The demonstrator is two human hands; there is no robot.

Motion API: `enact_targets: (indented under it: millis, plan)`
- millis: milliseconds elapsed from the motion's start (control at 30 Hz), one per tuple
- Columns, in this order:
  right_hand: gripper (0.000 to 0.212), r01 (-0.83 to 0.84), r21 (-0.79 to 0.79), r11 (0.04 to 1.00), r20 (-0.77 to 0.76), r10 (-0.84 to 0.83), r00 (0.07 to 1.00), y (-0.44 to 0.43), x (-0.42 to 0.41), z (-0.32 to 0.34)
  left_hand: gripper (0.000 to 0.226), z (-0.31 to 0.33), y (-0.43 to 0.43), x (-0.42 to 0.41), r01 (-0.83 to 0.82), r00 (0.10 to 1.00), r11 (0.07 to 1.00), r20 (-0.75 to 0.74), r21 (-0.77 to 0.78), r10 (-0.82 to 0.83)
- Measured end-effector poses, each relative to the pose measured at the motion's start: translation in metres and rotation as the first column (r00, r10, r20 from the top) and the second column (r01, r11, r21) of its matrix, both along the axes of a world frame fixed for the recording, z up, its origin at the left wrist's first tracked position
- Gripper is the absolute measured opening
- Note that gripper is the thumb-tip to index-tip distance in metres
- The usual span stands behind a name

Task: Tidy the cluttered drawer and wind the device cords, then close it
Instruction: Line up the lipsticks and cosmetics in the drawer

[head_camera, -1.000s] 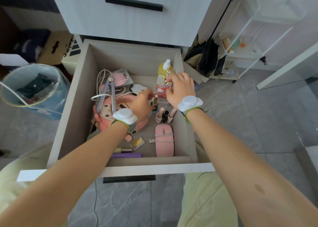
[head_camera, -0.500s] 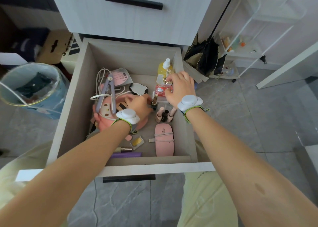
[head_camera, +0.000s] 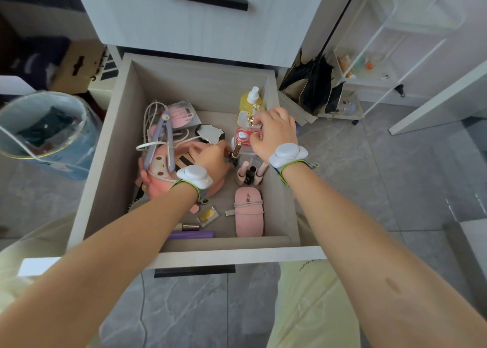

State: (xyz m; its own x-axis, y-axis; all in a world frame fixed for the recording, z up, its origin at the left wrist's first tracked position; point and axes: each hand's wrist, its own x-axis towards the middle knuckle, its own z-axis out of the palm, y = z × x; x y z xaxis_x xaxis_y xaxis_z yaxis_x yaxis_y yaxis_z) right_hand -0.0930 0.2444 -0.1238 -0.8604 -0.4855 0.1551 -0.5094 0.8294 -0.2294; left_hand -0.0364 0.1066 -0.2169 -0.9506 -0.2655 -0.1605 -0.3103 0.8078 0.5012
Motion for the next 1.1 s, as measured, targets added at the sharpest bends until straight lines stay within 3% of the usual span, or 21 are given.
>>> enact_targets:
  millis: [200, 333, 400, 467, 567, 667, 767, 1100]
  plan:
    - [0.023, 0.005, -0.008, 1.0, -0.002, -0.005, 1.0, 0.0, 0.0, -0.001, 0.051, 0.007, -0.006, 0.002, 0.092, 0.994, 0.996, 0.06, -0.001, -0.092]
    - [0.022, 0.001, 0.034, 0.999, -0.012, 0.0, 1.0, -0.001, 0.001, 0.0, 0.031, 0.032, -0.026, 0.012, 0.227, 0.97, 0.973, -0.081, -0.038, -0.23]
    - [0.022, -0.001, 0.043, 0.999, -0.016, 0.001, 1.0, 0.0, 0.0, 0.001, 0.015, 0.043, -0.038, 0.022, 0.434, 0.886, 0.896, -0.136, -0.095, -0.443]
    - [0.022, -0.013, 0.044, 0.999, -0.011, 0.013, 1.0, -0.002, 0.0, 0.001, 0.023, 0.051, -0.047, 0.041, 0.614, 0.761, 0.761, -0.098, -0.211, -0.641]
    - [0.022, -0.007, 0.051, 0.999, -0.02, 0.008, 1.0, 0.0, -0.001, 0.001, 0.017, 0.061, -0.049, 0.064, 0.797, 0.598, 0.559, 0.172, -0.227, -0.783]
    - [0.021, -0.004, 0.072, 0.997, -0.029, 0.006, 1.0, -0.001, 0.0, 0.0, 0.01, 0.061, -0.044, 0.08, 0.865, 0.502, 0.43, 0.404, -0.259, -0.765]
    - [0.02, -0.006, 0.088, 0.996, -0.043, 0.01, 0.999, -0.003, 0.001, 0.0, 0.028, 0.054, -0.041, 0.087, 0.88, 0.473, 0.363, 0.504, -0.305, -0.723]
    - [0.021, -0.003, 0.096, 0.995, -0.046, 0.008, 0.999, -0.002, 0.002, 0.001, 0.007, 0.038, -0.039, 0.086, 0.908, 0.4, 0.395, 0.575, -0.141, -0.714]
